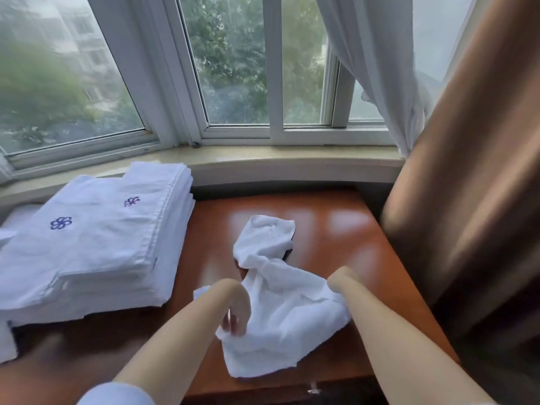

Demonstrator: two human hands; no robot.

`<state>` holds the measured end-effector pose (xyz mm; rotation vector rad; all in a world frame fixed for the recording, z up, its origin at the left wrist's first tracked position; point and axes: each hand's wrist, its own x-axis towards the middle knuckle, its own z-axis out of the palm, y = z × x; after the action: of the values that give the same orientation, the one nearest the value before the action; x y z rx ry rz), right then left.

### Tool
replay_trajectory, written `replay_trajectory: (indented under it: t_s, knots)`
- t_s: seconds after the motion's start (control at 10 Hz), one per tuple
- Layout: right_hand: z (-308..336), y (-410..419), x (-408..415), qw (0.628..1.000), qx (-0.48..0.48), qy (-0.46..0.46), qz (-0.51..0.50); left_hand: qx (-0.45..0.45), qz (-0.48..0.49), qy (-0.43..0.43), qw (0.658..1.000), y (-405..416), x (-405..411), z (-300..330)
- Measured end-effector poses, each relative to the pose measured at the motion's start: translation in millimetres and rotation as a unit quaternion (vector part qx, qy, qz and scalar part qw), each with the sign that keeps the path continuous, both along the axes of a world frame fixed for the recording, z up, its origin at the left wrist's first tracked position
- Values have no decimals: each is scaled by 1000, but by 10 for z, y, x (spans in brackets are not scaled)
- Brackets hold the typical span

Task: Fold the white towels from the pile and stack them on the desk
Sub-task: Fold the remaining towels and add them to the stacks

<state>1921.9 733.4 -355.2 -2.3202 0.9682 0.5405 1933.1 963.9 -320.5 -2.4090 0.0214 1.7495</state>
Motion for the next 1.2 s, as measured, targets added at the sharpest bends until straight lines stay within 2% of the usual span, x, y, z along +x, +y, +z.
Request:
replay_trajectory:
  t_s: [0.1, 0.2, 0.3, 0.4, 0.5, 0.6, 0.8, 0.9, 1.0, 1.1, 1.2]
  knots:
    - [48, 114, -16, 995, -18, 13, 102, -53, 41, -154, 986, 17, 25, -181]
    - [-45, 269, -13, 974, 4, -11, 227, -89, 41, -271, 958, 79, 5, -267]
    - [-212, 444, 6, 949, -7, 9, 316, -126, 100, -299, 941, 170, 122, -404]
    - [-393, 548, 65, 946, -26, 31, 322, -177, 159, -310, 920, 197, 290, -505]
    - [-504, 580, 63, 950, -78, 6, 302, -282, 305, -276, 867, 153, 408, -631]
    - [-580, 570, 125, 951, -128, -25, 281, -308, 389, -240, 834, 86, 499, -727]
    - [-566, 523, 312, 976, -117, -6, 181, -298, 482, -177, 805, 18, 802, -672]
    - [-379, 404, 527, 996, 23, -81, -7, -310, 505, -205, 779, 27, 971, -464]
    - [-63, 236, 853, 971, 108, -145, -159, -333, 533, -260, 733, 101, 1183, -202]
    - [211, 45, 1011, 972, 103, -123, -174, -360, 557, -324, 675, 252, 1430, 67]
    - [309, -47, 1016, 988, 75, -77, -106, -302, 554, -364, 686, 470, 1586, 216]
